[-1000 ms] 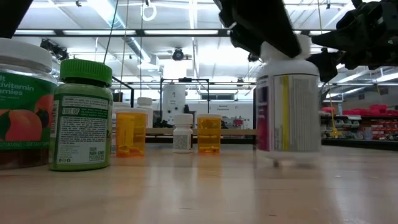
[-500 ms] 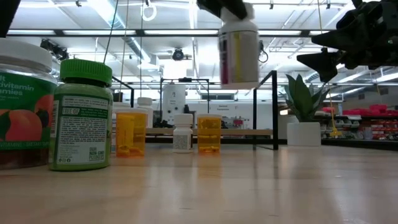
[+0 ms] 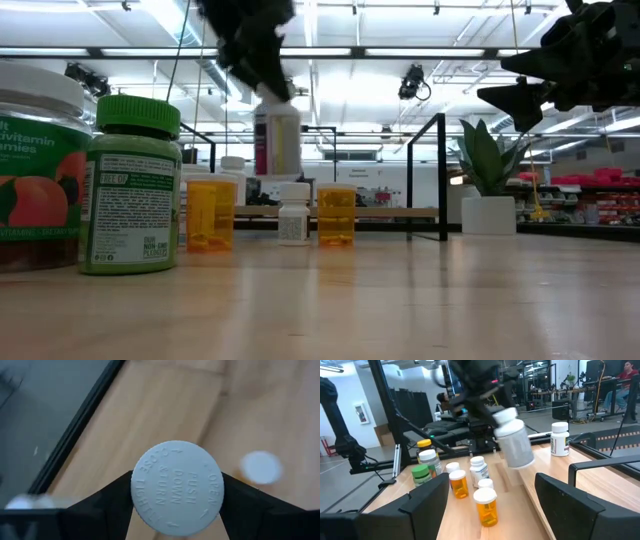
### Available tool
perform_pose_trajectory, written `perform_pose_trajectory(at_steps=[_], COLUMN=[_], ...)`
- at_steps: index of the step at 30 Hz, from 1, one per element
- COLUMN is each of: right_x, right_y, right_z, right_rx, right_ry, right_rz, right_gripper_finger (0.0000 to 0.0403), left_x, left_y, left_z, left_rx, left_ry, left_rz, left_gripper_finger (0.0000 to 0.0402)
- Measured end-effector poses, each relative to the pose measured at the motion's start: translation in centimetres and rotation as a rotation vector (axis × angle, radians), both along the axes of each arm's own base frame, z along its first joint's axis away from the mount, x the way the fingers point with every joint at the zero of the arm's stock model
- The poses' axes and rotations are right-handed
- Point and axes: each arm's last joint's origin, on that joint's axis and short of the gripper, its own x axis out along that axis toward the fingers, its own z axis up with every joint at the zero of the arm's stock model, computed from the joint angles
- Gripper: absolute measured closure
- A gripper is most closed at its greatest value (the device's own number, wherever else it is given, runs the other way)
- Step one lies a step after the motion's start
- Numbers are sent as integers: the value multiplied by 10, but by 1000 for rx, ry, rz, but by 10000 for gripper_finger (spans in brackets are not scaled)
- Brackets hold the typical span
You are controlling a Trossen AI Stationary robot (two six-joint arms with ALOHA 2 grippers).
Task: Pick and place medicine bottles onto shelf by color
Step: Put the big white bottle on the shelf
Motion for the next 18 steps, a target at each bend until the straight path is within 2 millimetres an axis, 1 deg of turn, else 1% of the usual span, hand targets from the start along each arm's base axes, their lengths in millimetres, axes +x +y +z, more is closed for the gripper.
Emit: perform_pose_trajectory(at_steps=[4, 8, 12, 18], right_x=[0, 0, 0, 0], right_y=[0, 0, 0, 0], right_z=[0, 0, 0, 1], right_rx=[0, 0, 0, 0], right_ry=[0, 0, -3, -12], right_rz=[0, 0, 0, 0], right_gripper_finger=[100, 100, 100, 100], left_x=[-20, -32, -36, -39], left_y=[20, 35, 45, 56], left_z=[-11, -21, -29, -30], left_rx=[-29, -50, -57, -59], left_ry=[-8, -7, 15, 25], left_rz=[112, 196, 248, 286], left_gripper_finger=[146, 152, 145, 136])
